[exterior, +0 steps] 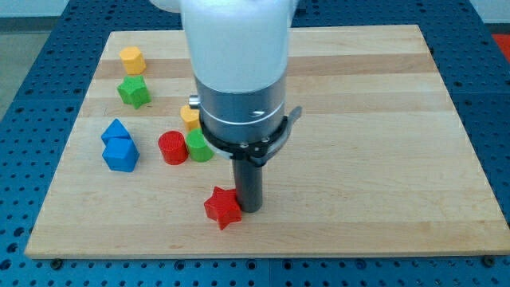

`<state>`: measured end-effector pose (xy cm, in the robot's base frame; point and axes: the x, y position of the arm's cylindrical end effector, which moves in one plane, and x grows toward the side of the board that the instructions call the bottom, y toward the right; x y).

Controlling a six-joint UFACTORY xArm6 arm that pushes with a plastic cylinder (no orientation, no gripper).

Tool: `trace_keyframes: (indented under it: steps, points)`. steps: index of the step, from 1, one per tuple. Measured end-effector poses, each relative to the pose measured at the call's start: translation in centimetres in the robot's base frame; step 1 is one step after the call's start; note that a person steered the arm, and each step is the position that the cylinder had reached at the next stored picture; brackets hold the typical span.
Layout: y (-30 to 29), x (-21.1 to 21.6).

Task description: Move the arm above the yellow heart

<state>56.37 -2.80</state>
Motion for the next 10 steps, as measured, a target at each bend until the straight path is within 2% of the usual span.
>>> trace_keyframes:
  steps: [1,2,3,4,5,7,8,10]
  points:
    - [-0.5,-0.6]
    - [-0.2,-4.7]
    - [-1.8,-6.3]
    - [-4.8,-6.3]
    - [-8.2,-4.5]
    - [-8.7,2.1]
    - [-8.7,2.0]
    - [-4.3,-0.1]
